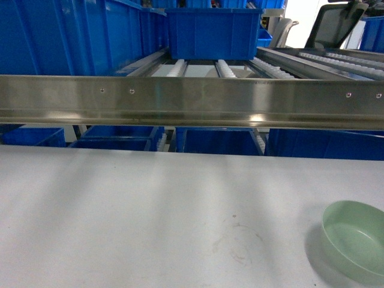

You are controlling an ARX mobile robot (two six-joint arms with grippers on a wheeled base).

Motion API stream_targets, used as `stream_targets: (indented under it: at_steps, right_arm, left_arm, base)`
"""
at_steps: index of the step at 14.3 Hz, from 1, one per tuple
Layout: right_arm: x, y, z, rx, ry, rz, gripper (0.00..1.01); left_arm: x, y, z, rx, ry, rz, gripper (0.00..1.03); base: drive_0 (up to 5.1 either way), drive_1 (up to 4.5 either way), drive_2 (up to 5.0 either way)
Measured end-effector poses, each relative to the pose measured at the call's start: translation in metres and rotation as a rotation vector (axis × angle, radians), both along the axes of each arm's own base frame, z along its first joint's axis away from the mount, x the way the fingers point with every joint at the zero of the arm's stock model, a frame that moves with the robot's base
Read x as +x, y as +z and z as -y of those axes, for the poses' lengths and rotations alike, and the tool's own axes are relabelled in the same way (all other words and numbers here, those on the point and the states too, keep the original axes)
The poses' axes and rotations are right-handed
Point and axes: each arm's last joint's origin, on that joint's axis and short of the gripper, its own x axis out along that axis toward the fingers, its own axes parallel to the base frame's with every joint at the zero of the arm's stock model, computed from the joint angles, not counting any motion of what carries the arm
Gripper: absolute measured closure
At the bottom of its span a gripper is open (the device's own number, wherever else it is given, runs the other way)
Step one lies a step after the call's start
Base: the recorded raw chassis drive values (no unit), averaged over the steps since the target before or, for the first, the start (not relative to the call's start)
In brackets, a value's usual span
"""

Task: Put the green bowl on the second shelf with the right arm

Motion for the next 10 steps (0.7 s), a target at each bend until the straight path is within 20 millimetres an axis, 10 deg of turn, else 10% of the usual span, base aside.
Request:
stream_targets:
  at_steps: [10]
  right_arm:
    - [0.143,-0.005,0.008,-0.164,-0.030,-0.412,0.03]
  left_arm:
    - [0.000,0.000,0.000,0.000,0.000,0.000,0.05]
  base:
    - [0.0,0.00,0.0]
